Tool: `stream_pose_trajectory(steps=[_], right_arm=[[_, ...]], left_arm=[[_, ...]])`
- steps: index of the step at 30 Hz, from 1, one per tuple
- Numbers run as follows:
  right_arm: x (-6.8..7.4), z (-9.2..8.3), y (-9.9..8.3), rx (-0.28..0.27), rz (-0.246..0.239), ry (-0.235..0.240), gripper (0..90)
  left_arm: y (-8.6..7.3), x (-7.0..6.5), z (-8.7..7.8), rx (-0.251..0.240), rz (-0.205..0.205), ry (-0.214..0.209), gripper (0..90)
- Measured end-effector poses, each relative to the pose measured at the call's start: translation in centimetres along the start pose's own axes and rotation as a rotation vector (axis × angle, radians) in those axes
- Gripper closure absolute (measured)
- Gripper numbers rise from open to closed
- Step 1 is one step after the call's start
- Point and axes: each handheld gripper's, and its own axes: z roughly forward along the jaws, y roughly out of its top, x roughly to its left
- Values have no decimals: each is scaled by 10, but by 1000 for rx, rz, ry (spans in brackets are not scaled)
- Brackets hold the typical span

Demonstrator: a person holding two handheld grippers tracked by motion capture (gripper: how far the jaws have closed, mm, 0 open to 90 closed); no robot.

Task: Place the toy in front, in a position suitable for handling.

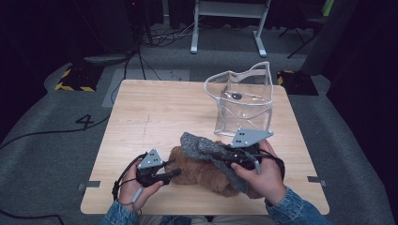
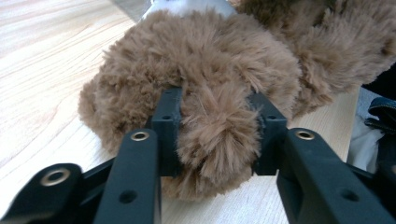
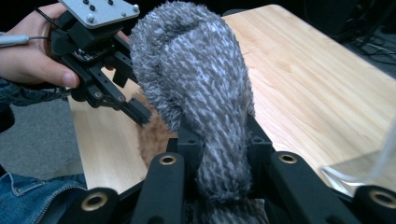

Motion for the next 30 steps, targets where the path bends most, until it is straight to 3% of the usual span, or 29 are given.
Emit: stream_pose_trajectory(steps=[15, 22, 24, 30], right_arm=[[15, 54, 8, 70, -24, 98, 753], [15, 67, 2, 115, -46, 100, 752], [12, 71, -3, 152, -48, 90, 751], [6, 71, -15, 174, -18, 92, 751]], left_arm=[[5, -2, 4, -2, 13, -15, 655], [6, -4, 5, -6, 17, -22, 669], [6, -4, 4, -4, 25, -15, 675], [6, -4, 5, -4, 20, -17, 678]])
